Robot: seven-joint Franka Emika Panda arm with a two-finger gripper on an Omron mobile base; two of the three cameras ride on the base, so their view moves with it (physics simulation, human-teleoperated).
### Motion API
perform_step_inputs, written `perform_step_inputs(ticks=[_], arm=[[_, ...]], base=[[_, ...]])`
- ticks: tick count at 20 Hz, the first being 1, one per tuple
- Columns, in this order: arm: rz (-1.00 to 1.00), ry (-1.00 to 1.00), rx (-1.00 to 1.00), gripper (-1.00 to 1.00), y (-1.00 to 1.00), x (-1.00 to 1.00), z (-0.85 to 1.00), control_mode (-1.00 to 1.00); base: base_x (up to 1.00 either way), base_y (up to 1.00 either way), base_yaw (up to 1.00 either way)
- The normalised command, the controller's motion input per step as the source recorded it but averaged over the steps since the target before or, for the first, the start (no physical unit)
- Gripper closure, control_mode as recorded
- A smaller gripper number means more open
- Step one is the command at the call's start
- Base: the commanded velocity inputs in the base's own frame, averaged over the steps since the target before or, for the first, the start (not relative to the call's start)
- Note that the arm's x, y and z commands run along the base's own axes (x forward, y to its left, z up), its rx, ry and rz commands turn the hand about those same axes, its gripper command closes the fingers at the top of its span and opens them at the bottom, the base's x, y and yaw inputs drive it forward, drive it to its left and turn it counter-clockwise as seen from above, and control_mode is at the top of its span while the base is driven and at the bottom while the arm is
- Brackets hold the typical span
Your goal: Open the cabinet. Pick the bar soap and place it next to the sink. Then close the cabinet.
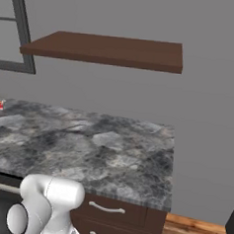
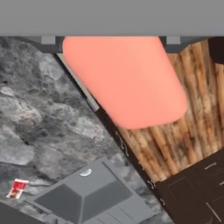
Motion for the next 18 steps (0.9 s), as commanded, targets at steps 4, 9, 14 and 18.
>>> perform_step_inputs(ticks=[4,9,14,18], arm=[[0.00,0.09,-0.12,1.00,0.69,0.49,-0.33,-1.00],[0.00,0.06,-0.17,1.00,0.47,0.52,-0.31,-1.00],[-0.01,0.02,-0.20,1.00,0.33,0.64,-0.55,-1.00],[-0.01,0.04,-0.08,1.00,0.42,0.56,-0.21,-1.00]], base=[[0.00,0.00,0.00],[0.00,0.00,0.00],[0.00,0.00,0.00],[0.00,0.00,0.00]])
